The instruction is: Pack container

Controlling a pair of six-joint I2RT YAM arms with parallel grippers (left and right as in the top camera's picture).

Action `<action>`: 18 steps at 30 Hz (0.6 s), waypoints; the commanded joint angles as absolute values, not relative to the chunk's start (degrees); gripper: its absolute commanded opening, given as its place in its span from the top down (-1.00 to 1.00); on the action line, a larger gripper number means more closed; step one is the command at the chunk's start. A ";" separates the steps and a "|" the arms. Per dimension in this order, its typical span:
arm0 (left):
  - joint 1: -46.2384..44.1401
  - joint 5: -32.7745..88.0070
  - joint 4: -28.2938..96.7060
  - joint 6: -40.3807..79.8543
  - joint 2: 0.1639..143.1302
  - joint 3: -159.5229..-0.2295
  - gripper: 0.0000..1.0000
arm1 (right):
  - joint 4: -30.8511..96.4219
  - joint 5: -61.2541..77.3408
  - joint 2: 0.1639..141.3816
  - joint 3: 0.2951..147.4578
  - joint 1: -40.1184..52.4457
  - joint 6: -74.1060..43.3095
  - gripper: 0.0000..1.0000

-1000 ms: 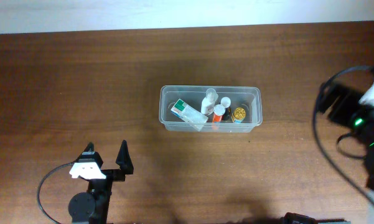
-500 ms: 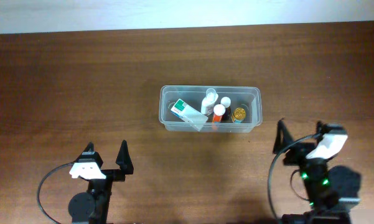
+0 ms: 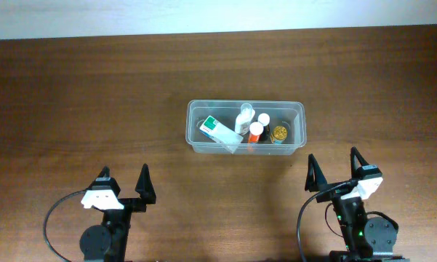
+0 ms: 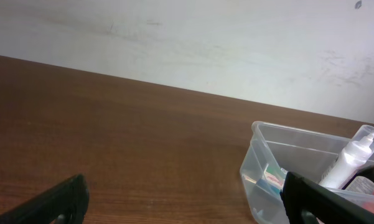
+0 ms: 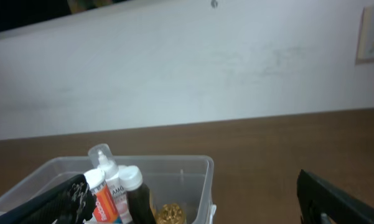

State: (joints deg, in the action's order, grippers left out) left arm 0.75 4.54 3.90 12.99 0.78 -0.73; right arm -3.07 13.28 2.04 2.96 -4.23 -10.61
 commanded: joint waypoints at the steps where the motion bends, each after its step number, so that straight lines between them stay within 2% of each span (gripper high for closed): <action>1: 1.02 5.17 4.01 12.10 0.30 -0.51 -0.99 | -4.21 14.37 0.19 2.35 -3.70 -11.03 -0.97; 18: 1.02 5.17 4.01 12.10 0.30 -0.51 -0.99 | -4.95 6.85 0.19 0.75 -3.70 -11.05 -0.97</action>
State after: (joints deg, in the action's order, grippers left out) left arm 0.75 4.54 3.90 12.99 0.78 -0.73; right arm -4.80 8.43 0.84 2.52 -4.23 -10.59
